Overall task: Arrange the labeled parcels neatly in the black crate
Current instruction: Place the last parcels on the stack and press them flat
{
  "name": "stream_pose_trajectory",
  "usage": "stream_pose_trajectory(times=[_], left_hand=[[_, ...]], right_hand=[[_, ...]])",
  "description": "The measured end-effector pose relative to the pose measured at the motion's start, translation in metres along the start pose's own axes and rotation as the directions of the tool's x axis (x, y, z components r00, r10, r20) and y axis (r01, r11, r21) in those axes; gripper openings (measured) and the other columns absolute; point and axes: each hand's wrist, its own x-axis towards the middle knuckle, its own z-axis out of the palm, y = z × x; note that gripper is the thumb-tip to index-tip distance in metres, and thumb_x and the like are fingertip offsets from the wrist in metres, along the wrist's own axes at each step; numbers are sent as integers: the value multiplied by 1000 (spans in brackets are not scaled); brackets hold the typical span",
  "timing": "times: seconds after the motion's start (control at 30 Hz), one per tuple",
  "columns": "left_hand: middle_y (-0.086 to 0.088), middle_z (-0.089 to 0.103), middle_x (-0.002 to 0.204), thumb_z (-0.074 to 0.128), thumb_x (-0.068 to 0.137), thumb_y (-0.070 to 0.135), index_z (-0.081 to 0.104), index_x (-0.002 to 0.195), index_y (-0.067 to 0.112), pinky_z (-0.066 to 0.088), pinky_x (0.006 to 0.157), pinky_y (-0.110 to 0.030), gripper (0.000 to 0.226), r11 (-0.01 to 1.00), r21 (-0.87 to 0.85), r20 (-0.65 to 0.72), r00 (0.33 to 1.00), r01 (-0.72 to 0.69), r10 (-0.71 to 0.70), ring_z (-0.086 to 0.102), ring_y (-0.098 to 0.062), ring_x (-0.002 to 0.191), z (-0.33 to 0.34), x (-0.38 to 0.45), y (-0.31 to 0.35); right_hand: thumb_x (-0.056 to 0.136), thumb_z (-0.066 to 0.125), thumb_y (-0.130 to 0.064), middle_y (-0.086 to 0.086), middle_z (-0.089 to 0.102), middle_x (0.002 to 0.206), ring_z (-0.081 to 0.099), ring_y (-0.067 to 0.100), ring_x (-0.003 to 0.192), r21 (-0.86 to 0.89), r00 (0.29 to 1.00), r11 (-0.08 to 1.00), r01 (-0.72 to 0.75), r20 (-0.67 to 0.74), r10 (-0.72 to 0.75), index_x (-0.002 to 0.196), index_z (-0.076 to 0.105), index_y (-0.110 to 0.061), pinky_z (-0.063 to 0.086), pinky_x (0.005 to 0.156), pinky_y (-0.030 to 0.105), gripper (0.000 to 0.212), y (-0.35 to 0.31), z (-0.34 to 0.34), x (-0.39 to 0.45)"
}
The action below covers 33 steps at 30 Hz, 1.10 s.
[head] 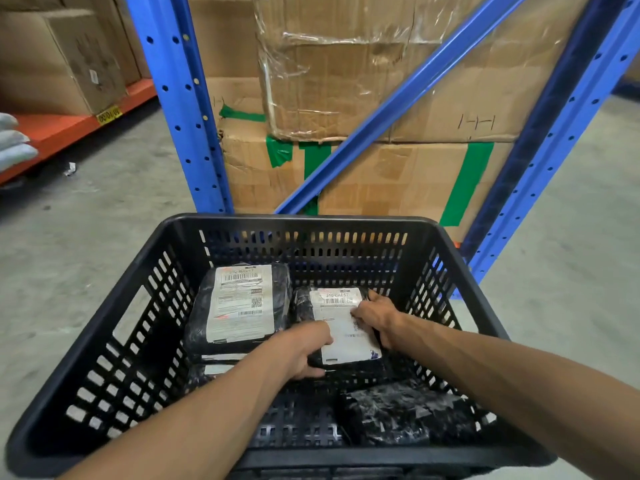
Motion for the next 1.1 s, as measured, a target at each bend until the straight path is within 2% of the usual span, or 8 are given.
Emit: stream_pose_trajectory(times=[0.2, 0.33, 0.4, 0.5, 0.57, 0.67, 0.8, 1.1], left_hand=[[-12, 32, 156, 50, 95, 11, 22, 153, 18, 59, 85, -41, 65, 996, 70, 34, 998, 48, -50, 55, -35, 119, -6, -10, -5], [-18, 18, 163, 45, 100, 24, -29, 149, 39, 59, 88, -49, 90, 950, 311, 68, 998, -38, 18, 62, -42, 114, -8, -29, 5], [-26, 24, 159, 41, 98, 25, -27, 151, 34, 61, 82, -43, 87, 733, 675, 46, 996, -86, 74, 73, -35, 91, -3, -43, 12], [-22, 64, 131, 45, 91, 20, 28, 149, 9, 60, 67, -33, 62, 318, 938, 30, 945, -139, 327, 69, -20, 45, 7, -58, 11], [-17, 77, 102, 55, 93, 23, 56, 122, -3, 62, 71, -34, 40, 307, 928, 134, 958, -211, 252, 71, -20, 53, 13, -60, 6], [-19, 60, 132, 59, 94, 15, 48, 138, 11, 57, 73, -40, 46, 190, 923, 347, 937, -334, -44, 64, -25, 72, 21, -62, -6], [-15, 40, 149, 58, 94, 13, 27, 148, 22, 46, 92, -43, 63, -9, 890, 453, 887, -455, -86, 52, -34, 121, 32, -57, -17], [-12, 53, 139, 59, 95, 15, 28, 150, 43, 49, 99, -43, 69, 42, 829, 559, 828, -558, -45, 57, -29, 115, 17, -59, -18]], right_hand=[[98, 57, 3, 9, 69, 128, 70, 24, 100, 33, 993, 993, 118, -18, -117, 159, 30, -21, 59, 80, 37, 71, 8, -5, -14], [94, 56, 5, 10, 63, 137, 63, 24, 117, -314, 968, 916, 249, 104, -227, 157, 32, -22, 54, 94, 33, 73, -1, -20, -32], [88, 60, 1, 11, 62, 127, 58, 22, 106, -617, 943, 724, 309, 102, -316, 134, 49, -12, 51, 90, 34, 48, -7, -32, -43], [91, 63, -12, 12, 60, 120, 52, 20, 98, -875, 944, 381, 300, 215, -249, 123, 45, -6, 43, 78, 30, 37, -10, -47, -66], [94, 63, -17, 11, 60, 120, 54, 22, 99, -926, 942, 204, 317, 332, 43, 130, 48, -5, 50, 80, 32, 41, -11, -56, -83], [90, 72, -18, 9, 61, 117, 56, 23, 102, -914, 844, 54, 401, 392, 366, 140, 50, -6, 50, 96, 39, 56, -9, -65, -107], [89, 72, -11, 15, 63, 132, 59, 24, 104, -870, 840, -17, 493, 470, 272, 142, 48, -13, 49, 93, 35, 59, 11, -66, -123], [90, 73, -24, 16, 66, 130, 63, 32, 115, -795, 801, -114, 596, 578, 157, 137, 53, -7, 50, 96, 34, 54, 20, -66, -131]])
